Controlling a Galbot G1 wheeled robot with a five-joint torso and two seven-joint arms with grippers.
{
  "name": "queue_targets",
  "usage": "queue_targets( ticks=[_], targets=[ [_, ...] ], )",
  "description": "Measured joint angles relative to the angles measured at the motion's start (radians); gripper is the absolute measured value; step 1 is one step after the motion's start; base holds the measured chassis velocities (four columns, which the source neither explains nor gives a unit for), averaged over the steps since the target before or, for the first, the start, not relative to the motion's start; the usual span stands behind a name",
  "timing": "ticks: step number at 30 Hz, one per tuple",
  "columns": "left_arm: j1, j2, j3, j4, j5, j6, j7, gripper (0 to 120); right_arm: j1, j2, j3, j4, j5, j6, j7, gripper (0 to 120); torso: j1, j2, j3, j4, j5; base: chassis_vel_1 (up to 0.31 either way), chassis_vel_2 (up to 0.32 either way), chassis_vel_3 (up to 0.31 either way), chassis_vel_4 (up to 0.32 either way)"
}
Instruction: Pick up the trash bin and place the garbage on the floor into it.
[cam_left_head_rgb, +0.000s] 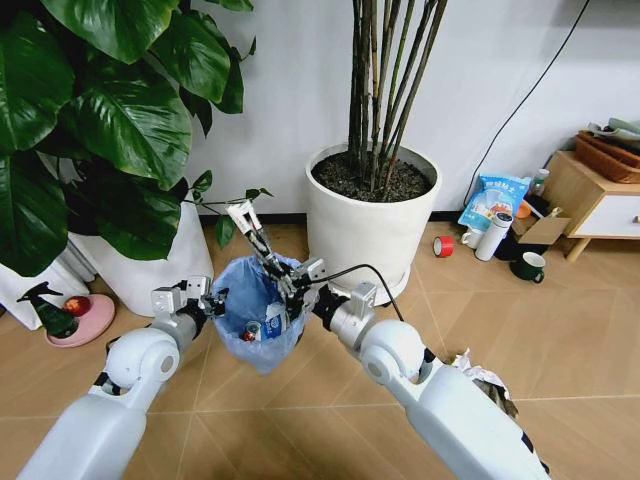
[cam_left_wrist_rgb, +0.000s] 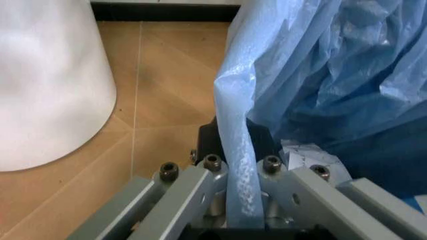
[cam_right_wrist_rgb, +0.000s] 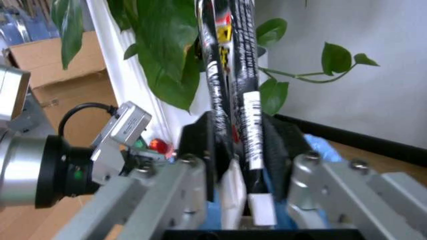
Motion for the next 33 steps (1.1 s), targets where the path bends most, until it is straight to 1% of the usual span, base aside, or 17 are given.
queue_targets(
  ticks=[1,3,4,5,8,10,12,14,16,17,19,21,23,25,26,31,33],
  targets=[
    [-0.001,0.0,0.0,0.0,0.0,0.0,0.0,0,0.0,0.001,-0.001,-0.002,0.0,0.003,0.0,30,0.0,0.0,0.0,0.0,0.0,0.0,0.0,0.0,0.0],
    [-0.003,0.0,0.0,-0.001,-0.001,-0.001,-0.002,0,0.0,0.004,-0.003,-0.009,-0.003,0.014,-0.001,39,0.0,0.0,0.0,0.0,0.0,0.0,0.0,0.0,0.0],
    [-0.003,0.0,0.0,-0.001,-0.001,-0.001,-0.002,0,0.0,0.004,-0.003,-0.009,-0.003,0.014,-0.001,39,0.0,0.0,0.0,0.0,0.0,0.0,0.0,0.0,0.0],
    [-0.003,0.001,0.0,-0.001,-0.001,-0.001,-0.002,0,-0.001,0.005,-0.003,-0.012,-0.005,0.016,-0.002,47,0.0,0.0,0.0,0.0,0.0,0.0,0.0,0.0,0.0],
    [-0.003,0.002,-0.001,-0.004,-0.002,-0.001,-0.003,0,-0.005,0.004,-0.002,-0.02,-0.013,0.023,-0.005,59,0.0,0.0,0.0,0.0,0.0,0.0,0.0,0.0,0.0],
    [-0.003,0.002,-0.001,-0.005,-0.002,-0.002,-0.003,0,-0.005,0.004,-0.002,-0.022,-0.015,0.025,-0.005,63,0.0,0.0,0.0,0.0,0.0,0.0,0.0,0.0,0.0],
    [-0.003,0.006,-0.003,-0.006,-0.003,-0.003,-0.004,0,-0.005,0.006,0.004,-0.025,-0.018,0.03,-0.002,75,0.0,0.0,0.0,0.0,0.0,0.0,0.0,0.0,0.0],
    [-0.003,0.006,-0.004,-0.006,-0.003,-0.003,-0.004,0,-0.003,0.008,0.009,-0.024,-0.018,0.031,0.007,77,0.0,0.0,0.0,0.0,0.0,0.0,0.0,0.0,0.0],
    [-0.002,0.007,-0.01,-0.006,-0.002,-0.004,-0.005,0,-0.002,0.011,0.028,-0.012,-0.012,0.03,0.036,86,0.0,0.0,0.0,0.0,0.0,0.0,0.0,0.0,0.0],
    [-0.002,0.007,-0.01,-0.006,-0.002,-0.004,-0.005,0,-0.002,0.011,0.028,-0.012,-0.012,0.03,0.036,86,0.0,0.0,0.0,0.0,0.0,0.0,0.0,0.0,0.0],
    [0.003,0.008,-0.016,-0.006,-0.001,-0.006,-0.005,0,-0.01,0.002,0.06,0.01,-0.004,0.018,0.086,96,0.0,0.0,0.0,0.0001,0.0,0.0,0.0,0.0,0.0],
    [0.006,0.008,-0.019,-0.008,0.0,-0.007,-0.005,0,-0.017,-0.006,0.073,0.018,0.001,0.01,0.109,98,0.0,0.0,0.0,0.0001,0.0,0.0,0.0,0.0,0.0],
    [0.029,0.01,-0.038,-0.029,0.002,-0.009,-0.003,0,-0.05,-0.043,0.118,0.034,0.014,-0.023,0.177,100,0.0,0.0,0.0,-0.0002,0.0001,0.0,0.0,0.0,0.0],
    [0.047,0.01,-0.054,-0.052,0.003,-0.01,-0.011,0,-0.111,-0.083,0.181,0.036,0.01,-0.037,0.225,100,0.0,0.0,0.0,0.0003,0.0002,0.0,0.0,0.0,0.0],
    [0.047,0.01,-0.054,-0.052,0.003,-0.01,-0.011,0,-0.111,-0.083,0.181,0.036,0.01,-0.037,0.225,100,0.0,0.0,0.0,0.0003,0.0002,0.0,0.0,0.0,0.0],
    [0.049,0.016,-0.06,-0.076,-0.001,-0.011,-0.016,0,-0.265,-0.124,0.332,0.0,-0.007,-0.039,0.247,100,0.0,0.0,0.0,-0.0003,0.0004,0.0,0.0,0.0,0.0],
    [0.051,0.016,-0.061,-0.079,-0.001,-0.011,-0.016,0,-0.291,-0.125,0.359,-0.023,-0.007,-0.04,0.247,100,0.0,0.0,0.0,-0.0003,0.0004,0.0,0.0,0.0,0.0]
  ],
)
